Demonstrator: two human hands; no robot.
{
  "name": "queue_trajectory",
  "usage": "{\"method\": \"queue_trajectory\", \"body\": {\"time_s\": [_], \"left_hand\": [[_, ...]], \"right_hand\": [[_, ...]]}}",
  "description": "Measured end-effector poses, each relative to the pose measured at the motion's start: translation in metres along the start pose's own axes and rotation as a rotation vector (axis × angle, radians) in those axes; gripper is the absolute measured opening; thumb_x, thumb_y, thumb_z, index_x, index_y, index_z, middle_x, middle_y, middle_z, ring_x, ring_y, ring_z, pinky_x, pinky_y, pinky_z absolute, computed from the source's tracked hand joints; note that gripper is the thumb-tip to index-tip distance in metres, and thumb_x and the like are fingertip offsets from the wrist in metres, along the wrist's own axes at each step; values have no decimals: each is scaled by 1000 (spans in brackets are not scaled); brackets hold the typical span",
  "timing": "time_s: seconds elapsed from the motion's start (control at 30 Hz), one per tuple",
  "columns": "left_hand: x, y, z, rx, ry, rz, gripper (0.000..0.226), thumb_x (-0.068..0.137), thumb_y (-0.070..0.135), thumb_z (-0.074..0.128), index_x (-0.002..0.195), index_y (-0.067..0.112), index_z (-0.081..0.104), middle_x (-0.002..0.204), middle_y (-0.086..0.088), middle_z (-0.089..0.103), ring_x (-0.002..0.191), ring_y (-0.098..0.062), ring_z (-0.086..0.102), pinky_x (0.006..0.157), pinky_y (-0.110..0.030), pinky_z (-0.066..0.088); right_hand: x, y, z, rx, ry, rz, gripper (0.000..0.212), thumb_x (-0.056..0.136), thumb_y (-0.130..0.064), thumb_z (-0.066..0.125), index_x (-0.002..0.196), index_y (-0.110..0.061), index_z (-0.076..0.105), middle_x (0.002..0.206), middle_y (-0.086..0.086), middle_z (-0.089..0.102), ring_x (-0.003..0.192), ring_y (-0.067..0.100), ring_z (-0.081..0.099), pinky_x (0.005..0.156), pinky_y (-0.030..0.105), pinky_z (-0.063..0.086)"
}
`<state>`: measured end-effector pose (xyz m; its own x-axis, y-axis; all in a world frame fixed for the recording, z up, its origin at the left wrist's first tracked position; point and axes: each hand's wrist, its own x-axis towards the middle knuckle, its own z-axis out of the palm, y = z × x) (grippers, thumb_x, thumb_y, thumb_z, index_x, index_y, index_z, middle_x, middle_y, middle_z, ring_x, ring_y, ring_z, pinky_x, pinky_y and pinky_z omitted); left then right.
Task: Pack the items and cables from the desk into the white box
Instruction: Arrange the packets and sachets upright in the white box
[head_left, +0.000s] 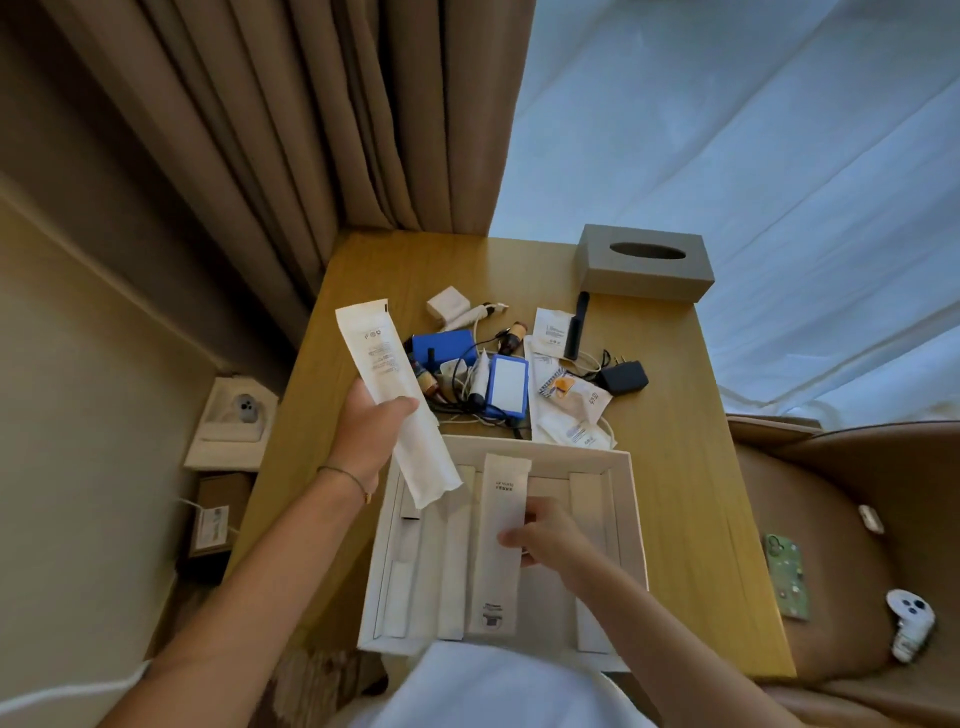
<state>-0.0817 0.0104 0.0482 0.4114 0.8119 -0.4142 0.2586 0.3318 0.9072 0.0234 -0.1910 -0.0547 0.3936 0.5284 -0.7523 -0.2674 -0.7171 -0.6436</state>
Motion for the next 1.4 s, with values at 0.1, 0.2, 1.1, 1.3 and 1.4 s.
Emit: {"method": "queue_trajectory", "body": {"time_s": [0.1,0.2,1.1,1.3,1.4], "left_hand": [[-9,-5,-15,-6,-4,12,38,93,5,63,122,24,50,113,4,60,99,-14,58,70,-26,49],[-20,-8,-27,5,-37,21,37,92,7,65,121,27,53,108,11,62,98,-9,58,67,-23,50],[-51,-124,76,630,-461,-277,17,92,14,63,107,15,70,115,-8,71,99,-23,67,88,-37,57],[-40,-144,92,803,-417,-275,19,85,25,75,100,13,74,107,-6,74,94,-23,69,86,-37,59],[-42,-152,96,930,-413,-232,29,85,35,75,106,16,73,107,-3,74,89,-22,71,82,-37,60]], "right_hand": [[11,9,9,-59,55,40,23,86,-4,74,103,-20,70,90,-8,71,82,11,68,57,21,57],[23,13,14,-87,113,78,22,86,-6,76,107,-12,72,93,-3,72,92,21,71,71,29,62],[-39,-39,-56,-531,491,-297,17,92,-21,61,82,-18,74,72,-4,70,70,16,66,62,34,55],[-43,-37,-64,-431,478,-349,14,96,-21,62,88,-20,73,77,-9,68,74,10,66,60,22,49],[-43,-44,-72,-384,513,-409,8,96,-25,63,94,-25,70,75,-8,69,71,8,66,60,20,49]]}}
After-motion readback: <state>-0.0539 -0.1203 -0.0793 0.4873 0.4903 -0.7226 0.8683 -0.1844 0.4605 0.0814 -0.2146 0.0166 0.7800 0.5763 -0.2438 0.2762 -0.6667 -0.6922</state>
